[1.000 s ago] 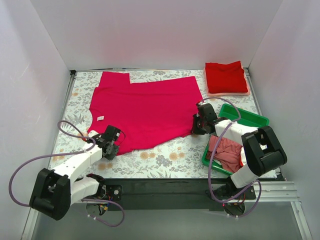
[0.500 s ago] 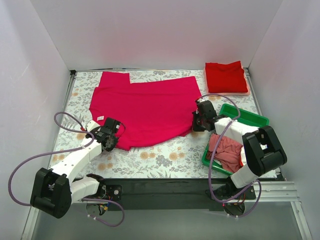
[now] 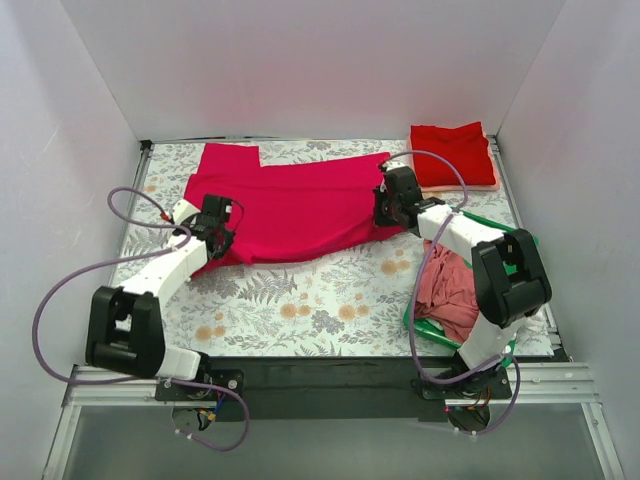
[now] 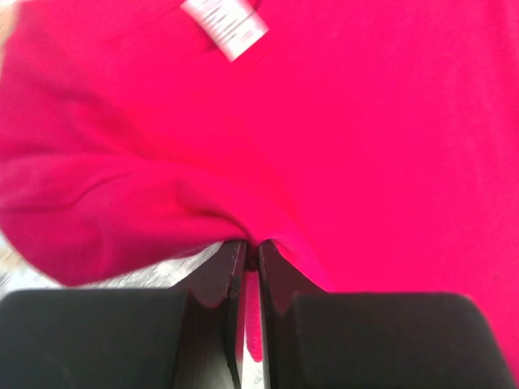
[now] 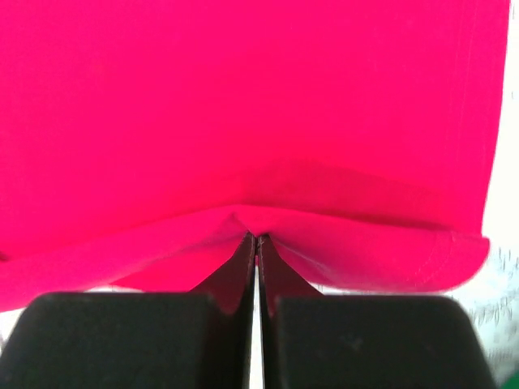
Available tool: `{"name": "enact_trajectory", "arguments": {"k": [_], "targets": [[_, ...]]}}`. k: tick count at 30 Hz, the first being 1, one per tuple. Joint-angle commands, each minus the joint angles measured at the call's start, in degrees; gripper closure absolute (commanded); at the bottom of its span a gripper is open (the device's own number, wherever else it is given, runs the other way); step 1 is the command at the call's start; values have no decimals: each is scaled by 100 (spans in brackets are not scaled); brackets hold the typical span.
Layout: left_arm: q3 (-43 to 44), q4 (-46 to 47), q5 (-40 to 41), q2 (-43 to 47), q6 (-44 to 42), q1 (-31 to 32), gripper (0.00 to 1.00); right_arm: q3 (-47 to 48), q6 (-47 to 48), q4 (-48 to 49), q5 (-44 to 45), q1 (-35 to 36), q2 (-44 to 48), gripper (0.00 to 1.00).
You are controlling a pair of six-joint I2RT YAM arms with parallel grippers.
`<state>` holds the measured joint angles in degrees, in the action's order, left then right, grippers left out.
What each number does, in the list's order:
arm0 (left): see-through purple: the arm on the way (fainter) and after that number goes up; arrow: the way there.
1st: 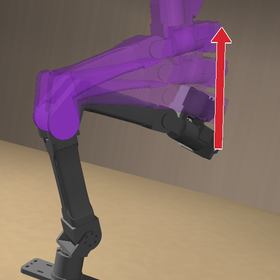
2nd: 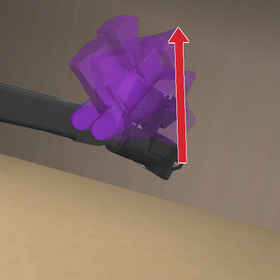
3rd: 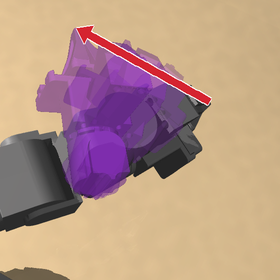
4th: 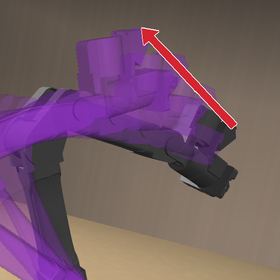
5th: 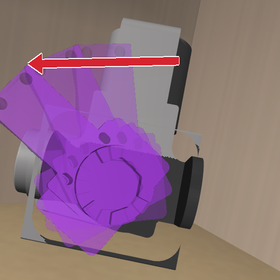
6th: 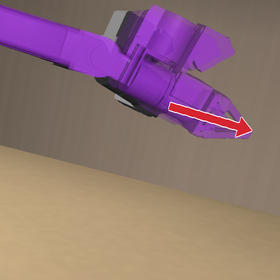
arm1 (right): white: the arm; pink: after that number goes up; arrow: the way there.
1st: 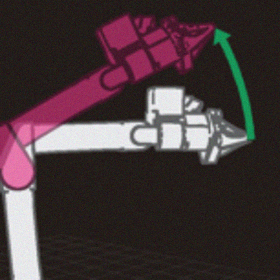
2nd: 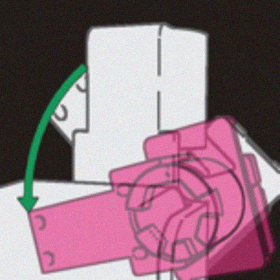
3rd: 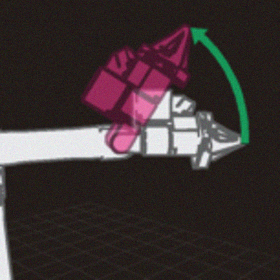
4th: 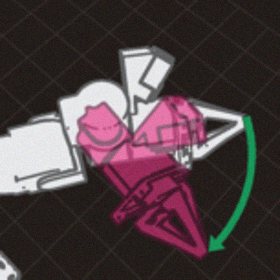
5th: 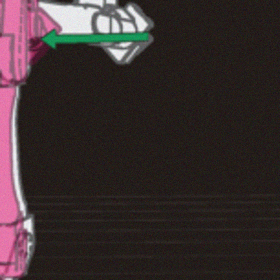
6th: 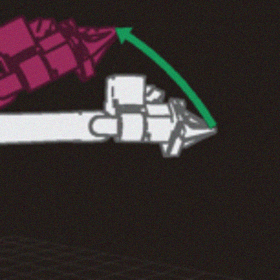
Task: Fold and stack the t-shirts
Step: Flatten the tshirt out
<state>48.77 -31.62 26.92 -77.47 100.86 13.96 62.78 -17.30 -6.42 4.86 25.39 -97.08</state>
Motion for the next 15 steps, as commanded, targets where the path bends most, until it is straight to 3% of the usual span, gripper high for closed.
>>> {"name": "enact_trajectory", "arguments": {"k": [1,10,14,15], "targets": [[606,656,-213,-495,-566,-235,100,672,271,-35,33,-130,-469,99],[2399,560,-564,-2455,-945,-604,98,2720,552,-413,-380,-438,-1919,99],[3233,437,-837,-3298,-1226,-789,73,3572,614,-702,-425,-561,-2552,93],[3392,411,-872,-3396,-1305,-815,61,3757,622,-799,-433,-579,-2779,89]]}}
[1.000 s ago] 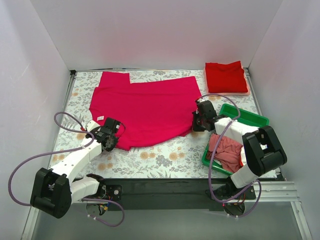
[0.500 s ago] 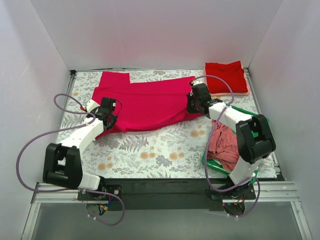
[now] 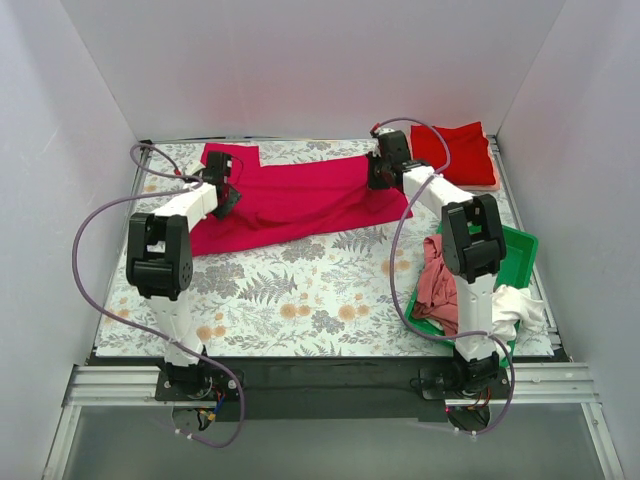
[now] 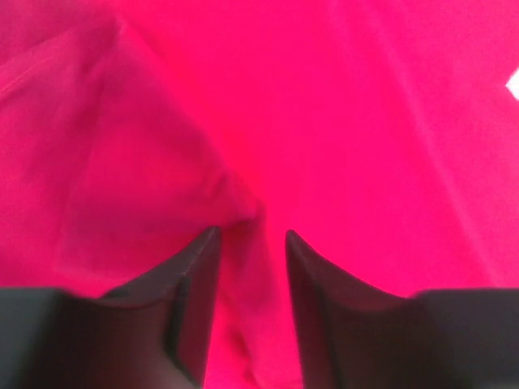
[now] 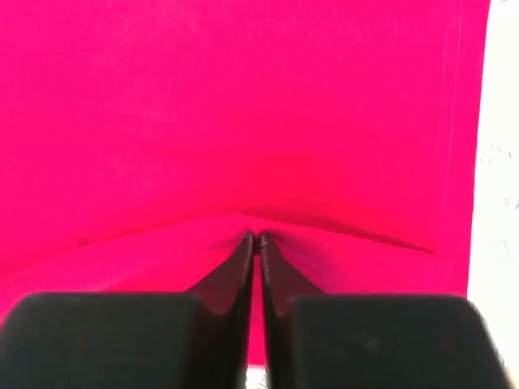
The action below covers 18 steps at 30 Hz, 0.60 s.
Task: Fold and stack the t-shirts
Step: Flatten the tshirt out
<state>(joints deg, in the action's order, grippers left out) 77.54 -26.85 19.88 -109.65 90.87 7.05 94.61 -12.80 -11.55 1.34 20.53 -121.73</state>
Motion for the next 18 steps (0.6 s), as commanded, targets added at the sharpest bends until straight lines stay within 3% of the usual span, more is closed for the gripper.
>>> {"name": "enact_trajectory", "arguments": {"k": [1,2,3,7,10,14,18], "targets": [[821,-162,-203,-267,-342,-168,55,959,198,-408,-90,-137,-403,85],[937,-206,-212,-364,-351,-186,53,1094,216,-505,-82,-146,-465,78],[1034,-233,-300,-373,-446,-204,51,1182,277,-628,-90,-155,-500,62],[861,-207,-380,38,-500,-204,47,1025,365,-629,-90,-146,-176,40],[141,-119,-213,827,-378,-213,33,535,383,-620,-247,-155,184,33],[-896,-57,-204,1566,-175,-309,23,-19,427,-585,-512,-146,615,21],[-1740,135,-317,2043,-96,-607,17,-529,497,-418,-758,-111,923,20]]}}
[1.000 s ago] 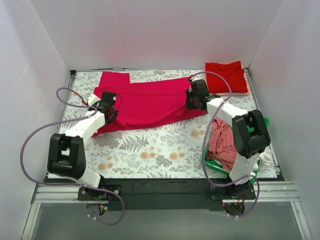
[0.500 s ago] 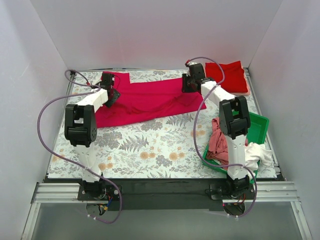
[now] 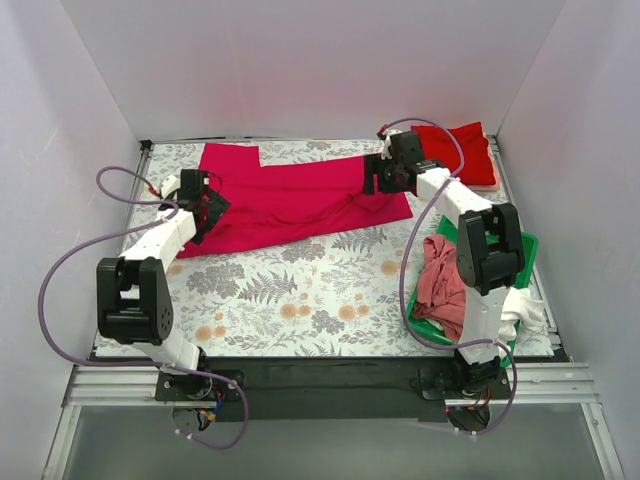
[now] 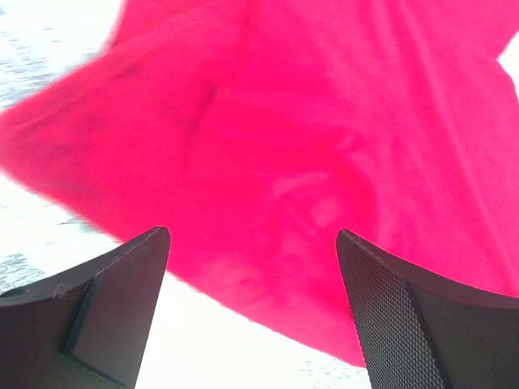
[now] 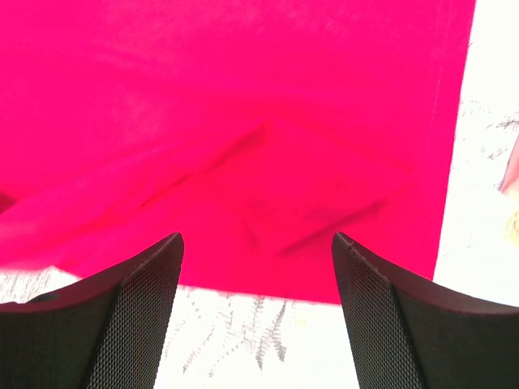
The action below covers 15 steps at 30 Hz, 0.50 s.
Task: Fold and stack the t-shirts
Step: Flatten the tshirt out
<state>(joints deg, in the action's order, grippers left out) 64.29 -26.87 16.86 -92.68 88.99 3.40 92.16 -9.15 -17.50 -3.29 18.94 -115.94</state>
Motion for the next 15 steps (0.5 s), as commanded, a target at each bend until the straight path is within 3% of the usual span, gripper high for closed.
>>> {"name": "enact_trajectory", "arguments": {"k": [1,5,9,15], "targets": [[-478,173,-112,382,83,-295,17,-356,141,185,-286,48,370,20],[-549,375,-744,181,-4,-621,17,-558,124,194,-164,48,405,20],[-339,639,-1176,-196,-110,-718,27,-603,150,203,-76,48,414,20],[-102,981,-1448,-566,4,-727,34,-682,185,212,74,48,414,20]]}}
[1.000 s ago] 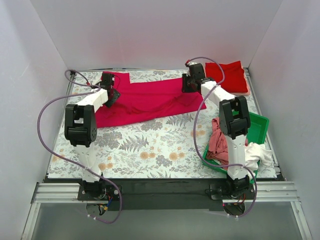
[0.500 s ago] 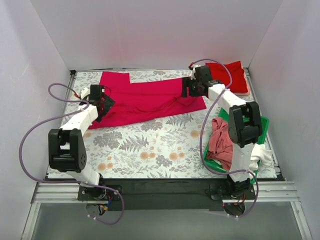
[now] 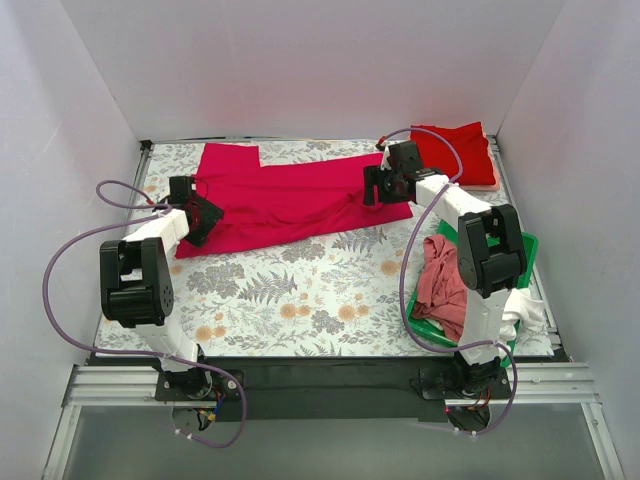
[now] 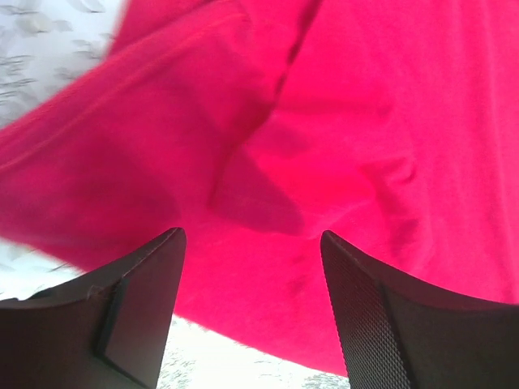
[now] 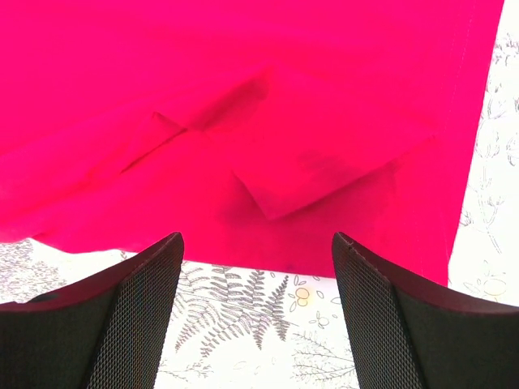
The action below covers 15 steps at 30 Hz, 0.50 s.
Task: Fold and stack the t-shirts
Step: Flatten the tshirt out
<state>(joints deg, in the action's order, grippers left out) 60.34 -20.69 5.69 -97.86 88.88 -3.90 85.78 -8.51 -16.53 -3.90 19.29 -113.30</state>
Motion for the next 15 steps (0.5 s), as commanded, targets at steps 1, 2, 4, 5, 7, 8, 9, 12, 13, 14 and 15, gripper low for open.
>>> {"name": "enact_trajectory", "arguments": {"k": [1,2,4,5,7,8,9,12,13,14,15], "targets": [[355,381,-376,-196,15,3,37,-61,122,107,187,14,141,20],[469,381,-402,-294,6,3,39,-96,122,107,205,14,150,20],[584,372,-420,-504,-28,3,44,-123,122,107,249,14,159,20],[672,364,-429,-575,-46,3,48,-157,139,115,267,5,167,20],[751,346,-403,-733,-81,3,51,-175,148,107,319,5,176,20],[795,320,-385,-769,-81,-5,57,-184,148,107,355,5,185,20],[848,294,-385,-795,-99,-5,60,-210,148,115,364,5,194,20],[866,293,-385,-813,-125,3,78,-211,139,107,364,5,211,20],[857,293,-385,-796,-134,-5,84,-219,139,107,364,5,211,20],[848,285,-394,-787,-143,-5,93,-211,122,107,372,-4,203,20],[848,276,-411,-769,-134,3,100,-202,131,107,373,5,194,20]]}}
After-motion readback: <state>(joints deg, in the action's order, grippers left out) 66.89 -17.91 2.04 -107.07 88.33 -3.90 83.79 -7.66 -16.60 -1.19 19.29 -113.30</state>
